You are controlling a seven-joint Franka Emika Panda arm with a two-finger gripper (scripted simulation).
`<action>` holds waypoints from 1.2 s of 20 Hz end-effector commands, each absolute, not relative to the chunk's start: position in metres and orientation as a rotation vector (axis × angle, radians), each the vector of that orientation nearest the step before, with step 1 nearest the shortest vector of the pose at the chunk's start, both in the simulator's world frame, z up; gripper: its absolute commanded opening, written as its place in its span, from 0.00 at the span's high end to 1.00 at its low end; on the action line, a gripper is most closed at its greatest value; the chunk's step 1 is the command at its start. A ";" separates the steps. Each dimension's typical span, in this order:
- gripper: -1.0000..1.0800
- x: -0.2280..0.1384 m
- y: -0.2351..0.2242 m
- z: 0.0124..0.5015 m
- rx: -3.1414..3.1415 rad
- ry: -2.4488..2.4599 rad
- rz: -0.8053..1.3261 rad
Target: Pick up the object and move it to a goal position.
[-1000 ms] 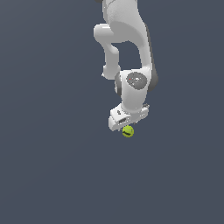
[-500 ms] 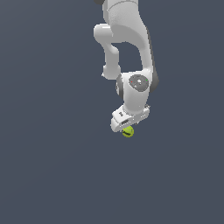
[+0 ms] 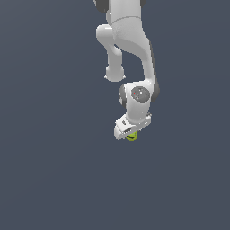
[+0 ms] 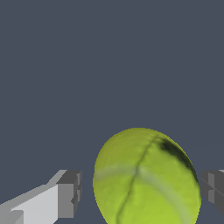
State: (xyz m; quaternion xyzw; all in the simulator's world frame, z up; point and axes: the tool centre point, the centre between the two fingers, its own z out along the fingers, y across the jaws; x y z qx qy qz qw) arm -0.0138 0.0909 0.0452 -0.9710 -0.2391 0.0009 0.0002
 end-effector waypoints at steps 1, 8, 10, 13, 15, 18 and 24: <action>0.04 -0.013 0.091 0.041 -3.050 -0.753 0.000; 1.00 -0.013 0.091 0.041 -3.050 -0.753 0.000; 1.00 -0.013 0.091 0.041 -3.050 -0.753 0.000; 1.00 -0.012 0.091 0.042 -3.051 -0.751 -0.001; 1.00 -0.012 0.090 0.043 -3.051 -0.751 -0.001; 1.00 -0.010 0.088 0.049 -3.051 -0.751 -0.001; 1.00 0.001 0.076 0.076 -3.050 -0.752 -0.001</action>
